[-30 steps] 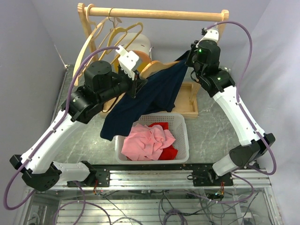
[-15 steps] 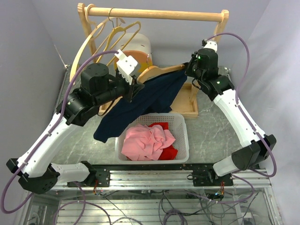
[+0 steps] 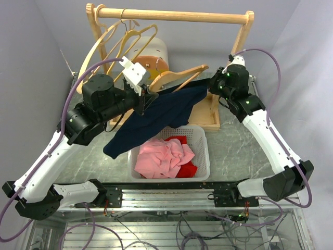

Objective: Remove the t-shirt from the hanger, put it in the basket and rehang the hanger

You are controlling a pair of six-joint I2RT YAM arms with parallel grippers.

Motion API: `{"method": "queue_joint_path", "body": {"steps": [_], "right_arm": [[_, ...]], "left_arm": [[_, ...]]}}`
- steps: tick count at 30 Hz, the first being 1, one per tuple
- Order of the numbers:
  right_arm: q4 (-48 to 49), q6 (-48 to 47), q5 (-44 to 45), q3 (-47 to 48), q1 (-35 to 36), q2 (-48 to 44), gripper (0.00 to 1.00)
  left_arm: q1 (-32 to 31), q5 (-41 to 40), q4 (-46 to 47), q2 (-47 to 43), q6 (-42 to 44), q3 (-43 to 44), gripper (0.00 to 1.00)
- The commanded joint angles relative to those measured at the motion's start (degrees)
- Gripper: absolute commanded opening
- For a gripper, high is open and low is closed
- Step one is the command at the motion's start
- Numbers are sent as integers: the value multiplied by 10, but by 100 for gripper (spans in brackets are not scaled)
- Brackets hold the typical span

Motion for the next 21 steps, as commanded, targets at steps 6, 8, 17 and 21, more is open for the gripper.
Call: {"method": "queue_joint_path", "body": {"steps": [6, 8, 17, 21], "right_arm": [[72, -68, -83, -50, 35, -70, 0], [67, -90, -84, -32, 93, -70, 0], [44, -120, -129, -17, 236, -63, 0], [34, -114, -112, -42, 249, -81, 0]], "left_arm": [[0, -112, 141, 15, -71, 9, 7], [-1, -133, 159, 41, -84, 22, 7], [-1, -198, 160, 157, -108, 103, 7], [1, -205, 164, 188, -106, 130, 7]]}}
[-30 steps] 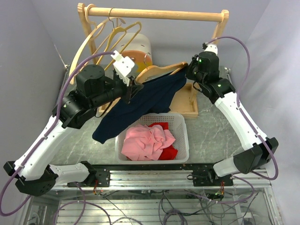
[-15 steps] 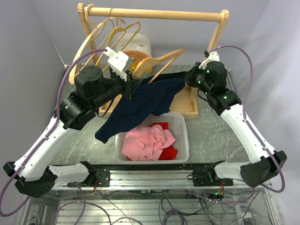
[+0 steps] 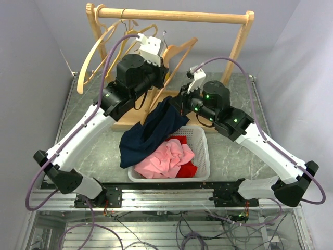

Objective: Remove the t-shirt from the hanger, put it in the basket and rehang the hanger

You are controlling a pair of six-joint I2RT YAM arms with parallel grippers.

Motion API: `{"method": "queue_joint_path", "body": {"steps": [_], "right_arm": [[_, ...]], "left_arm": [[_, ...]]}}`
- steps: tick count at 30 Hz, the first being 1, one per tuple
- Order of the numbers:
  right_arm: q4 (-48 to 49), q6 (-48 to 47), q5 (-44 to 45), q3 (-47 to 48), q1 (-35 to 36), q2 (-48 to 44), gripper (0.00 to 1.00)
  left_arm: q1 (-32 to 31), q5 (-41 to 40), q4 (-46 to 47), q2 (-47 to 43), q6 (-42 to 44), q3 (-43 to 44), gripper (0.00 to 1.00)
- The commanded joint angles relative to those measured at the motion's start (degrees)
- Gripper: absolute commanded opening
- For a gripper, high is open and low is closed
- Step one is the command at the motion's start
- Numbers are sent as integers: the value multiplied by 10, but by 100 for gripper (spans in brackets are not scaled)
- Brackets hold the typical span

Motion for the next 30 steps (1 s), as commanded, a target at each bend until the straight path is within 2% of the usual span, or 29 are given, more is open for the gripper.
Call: {"method": "queue_joint_path", "body": {"steps": [1, 7, 19, 30], "right_arm": [[-14, -5, 15, -20, 9, -27, 0], [-25, -8, 40, -43, 10, -42, 0], [-22, -12, 43, -46, 10, -37, 0], [-24, -14, 48, -47, 10, -37, 0]], "left_arm": [[1, -33, 59, 12, -3, 43, 7], [8, -48, 84, 39, 33, 86, 7], [89, 39, 48, 145, 27, 231, 7], [148, 99, 48, 177, 12, 233, 7]]}}
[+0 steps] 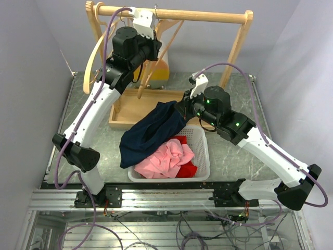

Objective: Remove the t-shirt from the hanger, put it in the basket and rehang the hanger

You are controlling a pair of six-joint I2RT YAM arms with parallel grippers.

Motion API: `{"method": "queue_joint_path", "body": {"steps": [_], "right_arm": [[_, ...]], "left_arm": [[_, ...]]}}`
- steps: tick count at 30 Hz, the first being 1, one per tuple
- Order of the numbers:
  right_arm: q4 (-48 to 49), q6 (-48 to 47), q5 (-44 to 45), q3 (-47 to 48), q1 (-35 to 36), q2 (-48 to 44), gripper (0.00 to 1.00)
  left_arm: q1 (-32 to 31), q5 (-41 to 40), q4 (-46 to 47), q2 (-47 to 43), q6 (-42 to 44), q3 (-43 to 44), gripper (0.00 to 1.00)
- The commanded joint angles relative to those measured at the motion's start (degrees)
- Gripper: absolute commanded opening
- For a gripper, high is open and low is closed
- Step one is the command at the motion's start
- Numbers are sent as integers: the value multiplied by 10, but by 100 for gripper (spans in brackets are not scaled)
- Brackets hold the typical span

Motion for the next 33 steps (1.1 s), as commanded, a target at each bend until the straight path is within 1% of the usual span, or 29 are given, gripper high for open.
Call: {"method": "queue_joint_path", "body": {"steps": [1, 7, 10, 11, 12, 13, 16, 17, 20, 21, 22, 23, 24, 28, 31, 33], "right_arm": [[1, -7, 10, 2, 2, -6, 0], [-21, -13, 30, 41, 2, -5, 0], [-26, -14, 34, 63, 2, -9, 0], [-27, -15, 36, 70, 3, -10, 0], [-29, -16, 40, 76, 2, -11, 0], [-32, -17, 43, 82, 3, -13, 0], [-42, -25, 62, 110, 2, -15, 0], [-45, -30, 68, 123, 3, -15, 0], [-50, -45, 74, 181, 2, -7, 0], [-49, -50, 72, 204, 3, -2, 0], [-48, -55, 68, 228, 3, 5, 0], [-49, -60, 62, 255, 2, 15, 0], [-52, -65, 53, 287, 2, 25, 0], [-62, -80, 6, 414, 2, 83, 0], [-73, -89, -27, 527, 2, 126, 0], [-68, -88, -58, 575, 2, 146, 0]], "left_arm": [[32, 31, 47, 7, -12, 24, 7], [35, 27, 50, -18, -20, -41, 7], [35, 20, 50, -34, -24, -73, 11], [35, 20, 50, -38, -24, -81, 14], [35, 21, 50, -42, -25, -86, 18], [35, 22, 49, -46, -27, -92, 25], [35, 24, 57, -68, -31, -115, 52], [35, 21, 59, -83, -34, -125, 59], [35, 5, 62, -118, -34, -145, 73], [35, 2, 61, -133, -34, -150, 84], [35, -1, 61, -148, -36, -157, 91], [35, -3, 59, -161, -36, -163, 96], [35, -5, 58, -177, -38, -170, 98], [35, -13, 52, -244, -43, -208, 99], [35, -10, 46, -283, -49, -228, 99], [35, -7, 40, -302, -53, -237, 99]]}}
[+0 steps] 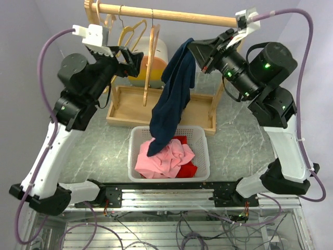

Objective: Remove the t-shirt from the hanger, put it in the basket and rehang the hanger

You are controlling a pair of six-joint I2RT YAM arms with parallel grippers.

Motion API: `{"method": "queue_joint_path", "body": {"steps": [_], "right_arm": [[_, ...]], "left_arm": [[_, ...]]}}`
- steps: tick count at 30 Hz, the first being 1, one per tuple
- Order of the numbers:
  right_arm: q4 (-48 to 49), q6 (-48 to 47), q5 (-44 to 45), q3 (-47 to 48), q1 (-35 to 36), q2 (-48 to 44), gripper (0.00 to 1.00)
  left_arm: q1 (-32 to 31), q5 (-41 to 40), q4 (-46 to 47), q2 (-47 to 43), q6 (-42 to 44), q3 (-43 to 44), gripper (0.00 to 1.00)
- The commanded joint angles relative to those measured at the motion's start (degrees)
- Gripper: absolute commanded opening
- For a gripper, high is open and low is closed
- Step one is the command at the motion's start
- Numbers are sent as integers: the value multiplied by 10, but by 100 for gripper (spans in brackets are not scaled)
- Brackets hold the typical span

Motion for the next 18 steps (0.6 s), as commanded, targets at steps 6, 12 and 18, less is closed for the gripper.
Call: {"method": "queue_joint_path", "body": {"steps": [6, 12, 18], "right_arm": [[147, 16, -192, 96, 3, 17, 0], [277, 80, -325, 120, 2, 2, 0], [323, 85, -331, 125, 2, -24, 0]], "left_arm": [[4, 27, -10, -64, -20, -29, 98], [4, 60, -1, -76, -26, -47, 97], [4, 69, 4, -83, -36, -60, 97]]}}
